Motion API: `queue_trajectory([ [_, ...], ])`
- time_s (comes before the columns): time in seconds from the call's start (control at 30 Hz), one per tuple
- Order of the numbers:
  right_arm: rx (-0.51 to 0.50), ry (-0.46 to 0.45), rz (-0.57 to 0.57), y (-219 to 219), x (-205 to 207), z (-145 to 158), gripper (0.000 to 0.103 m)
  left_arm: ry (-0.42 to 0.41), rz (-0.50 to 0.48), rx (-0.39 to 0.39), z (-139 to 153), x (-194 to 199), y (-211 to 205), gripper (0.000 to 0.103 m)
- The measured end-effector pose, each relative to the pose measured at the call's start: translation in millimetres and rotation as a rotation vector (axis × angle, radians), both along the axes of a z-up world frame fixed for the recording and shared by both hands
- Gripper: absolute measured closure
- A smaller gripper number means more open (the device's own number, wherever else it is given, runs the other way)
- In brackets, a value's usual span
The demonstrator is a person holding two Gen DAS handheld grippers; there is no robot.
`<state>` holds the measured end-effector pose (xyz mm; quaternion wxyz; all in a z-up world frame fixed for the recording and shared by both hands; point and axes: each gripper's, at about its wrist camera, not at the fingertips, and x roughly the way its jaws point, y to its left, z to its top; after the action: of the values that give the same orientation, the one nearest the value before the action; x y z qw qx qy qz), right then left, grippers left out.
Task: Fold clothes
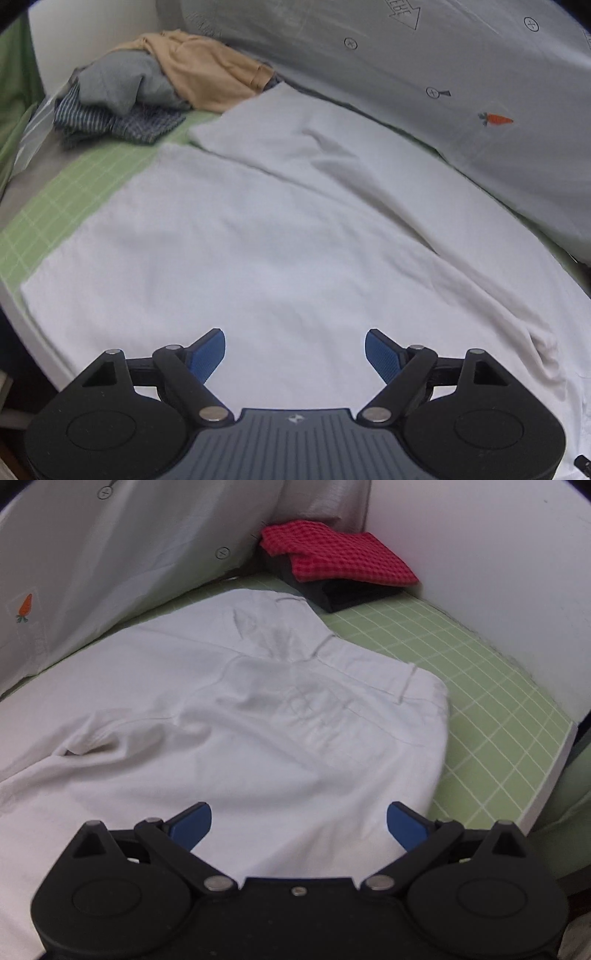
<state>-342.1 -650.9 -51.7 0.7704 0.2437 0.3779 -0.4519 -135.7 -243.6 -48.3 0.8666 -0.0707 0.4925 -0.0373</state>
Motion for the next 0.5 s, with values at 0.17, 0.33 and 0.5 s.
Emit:
queue_trajectory([
  [0.17, 0.103, -0.001, -0.033, -8, -25, -23, 0.001, 0.033, 0.0, 0.028, -7, -32, 3, 0.019],
  [0.33, 0.19, -0.057, 0.002, -6, -27, -35, 0.001, 0.064, 0.025, 0.026, -12, -48, 13, 0.019],
  [0.5, 0.244, -0.097, 0.038, -1, -18, -40, 0.001, 0.082, 0.039, 0.024, -15, -51, 21, 0.019],
])
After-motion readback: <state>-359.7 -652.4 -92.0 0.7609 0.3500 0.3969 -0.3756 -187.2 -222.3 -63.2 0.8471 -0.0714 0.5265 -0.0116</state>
